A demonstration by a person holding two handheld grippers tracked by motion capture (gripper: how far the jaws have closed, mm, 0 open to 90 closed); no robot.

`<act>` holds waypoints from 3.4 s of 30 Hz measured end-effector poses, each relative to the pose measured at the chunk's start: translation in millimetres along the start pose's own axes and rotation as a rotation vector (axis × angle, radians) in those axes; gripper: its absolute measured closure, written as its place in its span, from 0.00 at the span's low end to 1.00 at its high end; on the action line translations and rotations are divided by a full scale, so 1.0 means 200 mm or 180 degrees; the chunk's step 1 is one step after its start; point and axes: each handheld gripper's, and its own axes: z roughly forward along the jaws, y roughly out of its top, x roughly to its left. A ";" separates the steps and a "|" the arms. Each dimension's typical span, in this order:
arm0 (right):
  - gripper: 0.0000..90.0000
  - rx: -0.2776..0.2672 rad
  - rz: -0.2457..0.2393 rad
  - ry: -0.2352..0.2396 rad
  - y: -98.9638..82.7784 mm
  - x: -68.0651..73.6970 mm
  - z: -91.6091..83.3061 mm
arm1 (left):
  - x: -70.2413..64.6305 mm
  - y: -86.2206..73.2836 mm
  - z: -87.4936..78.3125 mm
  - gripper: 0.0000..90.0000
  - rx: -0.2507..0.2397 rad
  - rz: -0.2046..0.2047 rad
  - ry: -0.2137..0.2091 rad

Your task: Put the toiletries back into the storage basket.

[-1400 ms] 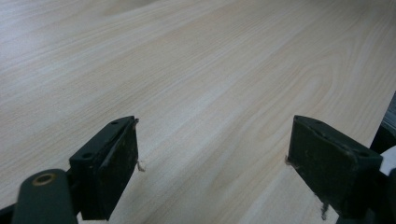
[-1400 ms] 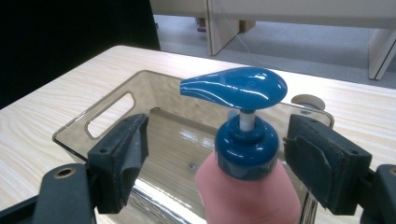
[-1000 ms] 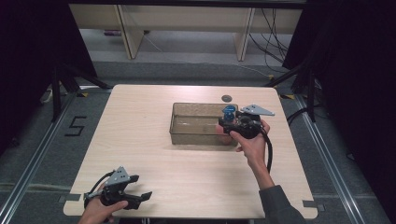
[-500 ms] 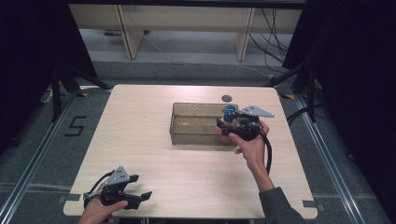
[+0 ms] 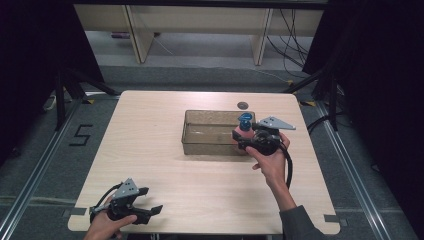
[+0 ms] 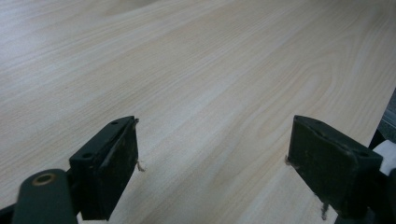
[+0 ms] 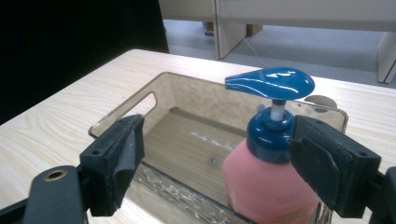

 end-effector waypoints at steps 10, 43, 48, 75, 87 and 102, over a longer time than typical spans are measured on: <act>0.21 -0.0068 -0.0124 0.0045 -0.02 0.03 -0.02 | 0.00 0.00 0.00 0.17 0.0031 0.0022 -0.0008; 0.22 0.0016 -0.0090 0.0183 -0.10 0.09 -0.06 | 0.00 0.00 0.00 0.17 0.0008 0.0019 -0.0002; 0.22 0.0031 -0.0103 0.0183 -0.11 0.10 -0.06 | 0.00 0.00 0.00 0.17 0.0009 0.0019 -0.0003; 0.18 0.0125 0.0038 0.0333 -0.20 0.14 -0.08 | 0.00 0.00 0.00 0.17 0.0042 0.0018 0.0016; 0.17 0.0088 -0.0021 0.0387 -0.23 0.17 -0.09 | 0.00 0.00 0.00 0.17 0.0044 0.0013 0.0018; 0.17 0.0154 -0.0005 0.0400 -0.27 0.19 -0.12 | 0.00 0.00 0.00 0.17 0.0045 0.0012 0.0023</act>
